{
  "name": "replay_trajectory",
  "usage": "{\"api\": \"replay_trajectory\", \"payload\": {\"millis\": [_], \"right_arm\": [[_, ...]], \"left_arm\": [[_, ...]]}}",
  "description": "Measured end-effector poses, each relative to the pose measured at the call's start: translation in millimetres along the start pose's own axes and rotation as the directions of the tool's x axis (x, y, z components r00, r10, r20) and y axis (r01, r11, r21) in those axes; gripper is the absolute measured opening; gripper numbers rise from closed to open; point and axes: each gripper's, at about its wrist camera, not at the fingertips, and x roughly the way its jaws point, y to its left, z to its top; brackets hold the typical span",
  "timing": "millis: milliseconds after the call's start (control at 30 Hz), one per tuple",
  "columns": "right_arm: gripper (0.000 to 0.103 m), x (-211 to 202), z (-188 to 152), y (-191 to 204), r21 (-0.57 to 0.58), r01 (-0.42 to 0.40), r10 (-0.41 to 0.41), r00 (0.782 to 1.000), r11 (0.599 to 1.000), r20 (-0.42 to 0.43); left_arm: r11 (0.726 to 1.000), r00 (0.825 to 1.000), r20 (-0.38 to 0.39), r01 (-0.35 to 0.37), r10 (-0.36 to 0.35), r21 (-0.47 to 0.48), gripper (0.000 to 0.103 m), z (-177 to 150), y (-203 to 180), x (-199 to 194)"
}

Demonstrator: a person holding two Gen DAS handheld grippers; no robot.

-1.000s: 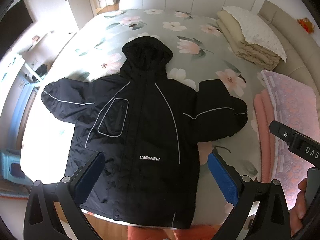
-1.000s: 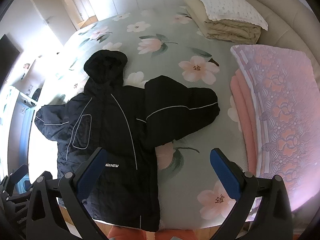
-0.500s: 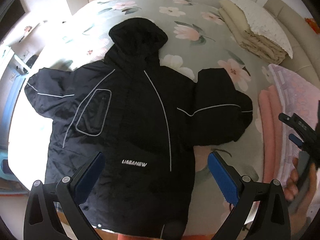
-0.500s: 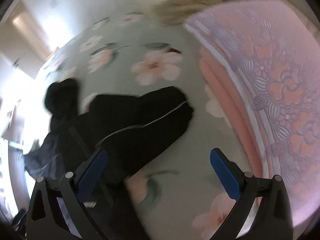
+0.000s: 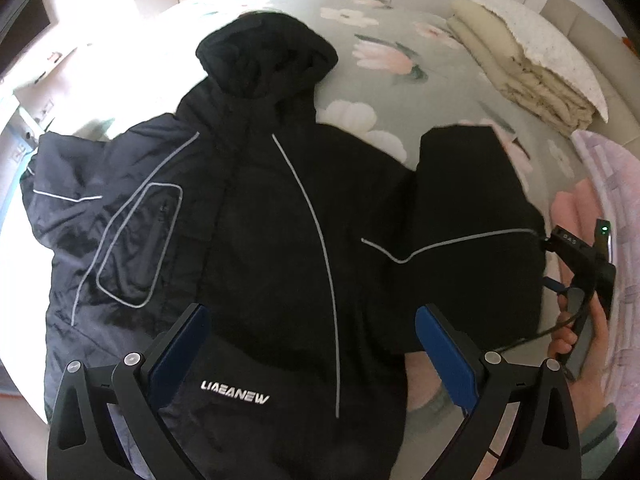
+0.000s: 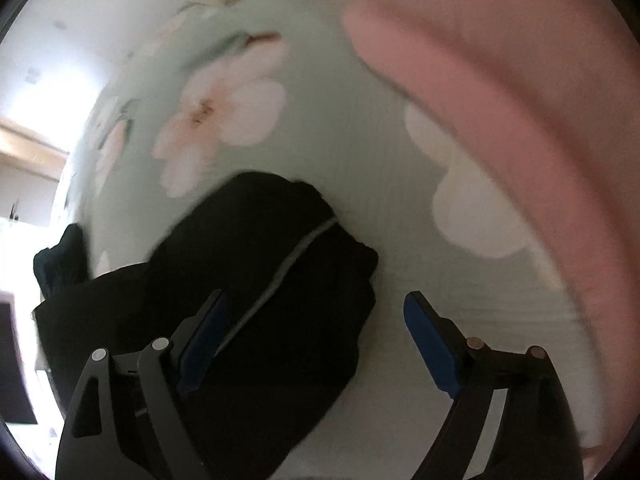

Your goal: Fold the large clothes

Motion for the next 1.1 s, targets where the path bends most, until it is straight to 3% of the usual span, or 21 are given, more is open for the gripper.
{"api": "replay_trajectory", "payload": {"millis": [67,167,200,267,300,400,467,533,567,600,633,733,767,833,867,933,1033,1100], "right_arm": [[0.09,14,-3,-4,0.022,-0.023,0.023,1.0,0.999,-0.006],[0.084,14,-10,17,-0.077,0.051,-0.047,0.998,0.996,0.048],[0.067,14,-11,25,-0.116,0.062,-0.056,0.997,0.991,0.058],[0.046,9,-16,41,-0.197,0.095,-0.082,0.994,0.976,0.072],[0.024,5,-17,45,-0.218,0.115,-0.1,0.992,0.969,0.082],[0.018,-29,-22,49,-0.258,0.215,-0.177,0.97,0.942,0.164],[0.017,-69,-26,42,-0.242,0.404,-0.323,0.893,0.882,0.314],[0.018,-118,-34,28,-0.143,0.613,-0.48,0.724,0.777,0.495],[0.018,-136,-36,18,-0.1,0.657,-0.514,0.666,0.747,0.54],[0.018,-142,-35,11,-0.103,0.64,-0.498,0.679,0.762,0.539],[0.018,-141,-34,5,-0.128,0.621,-0.484,0.709,0.773,0.512],[0.018,-112,-39,5,-0.213,0.684,-0.513,0.684,0.698,0.518],[0.018,-101,-37,4,-0.24,0.673,-0.505,0.703,0.699,0.5],[0.018,-85,-30,-5,-0.253,0.649,-0.505,0.734,0.717,0.453],[0.018,-77,-26,-8,-0.255,0.651,-0.517,0.738,0.715,0.434],[0.017,-63,-22,-20,-0.261,0.638,-0.527,0.756,0.724,0.388],[0.017,-59,-21,-27,-0.27,0.623,-0.523,0.772,0.734,0.361],[0.017,-65,-22,-27,-0.277,0.593,-0.498,0.796,0.757,0.343]], "left_arm": [[1.0,1.0,-0.01,0.004,-0.004,-0.001,0.102,-2,-2,9],[1.0,0.999,-0.031,0.013,-0.013,0.0,0.102,-4,-6,18],[1.0,0.999,-0.036,0.014,-0.014,0.002,0.102,-5,-8,21],[1.0,0.999,-0.038,0.02,-0.02,0.009,0.102,-4,-13,26],[1.0,0.999,-0.032,0.023,-0.022,0.016,0.102,-2,-17,27],[0.996,0.998,-0.002,0.057,-0.057,0.064,0.102,7,-34,32],[0.99,0.995,0.009,0.099,-0.1,0.105,0.102,15,-50,38],[0.98,0.99,0.017,0.138,-0.142,0.144,0.102,23,-69,46],[0.972,0.985,0.011,0.167,-0.171,0.166,0.102,25,-79,52],[0.962,0.979,0.003,0.201,-0.205,0.182,0.102,27,-89,59],[0.947,0.968,-0.018,0.25,-0.251,0.204,0.102,28,-102,73],[0.912,0.938,-0.102,0.345,-0.33,0.222,0.102,26,-132,115],[0.907,0.935,-0.121,0.352,-0.333,0.231,0.101,24,-140,126],[0.91,0.947,-0.176,0.311,-0.271,0.276,0.098,18,-158,158],[0.913,0.955,-0.185,0.278,-0.231,0.299,0.098,15,-163,168],[0.908,0.977,-0.151,0.197,-0.15,0.37,0.098,4,-176,180],[0.9,0.986,-0.115,0.16,-0.124,0.406,0.099,-2,-183,174],[0.909,0.984,-0.112,0.171,-0.139,0.38,0.098,0,-177,167]]}}
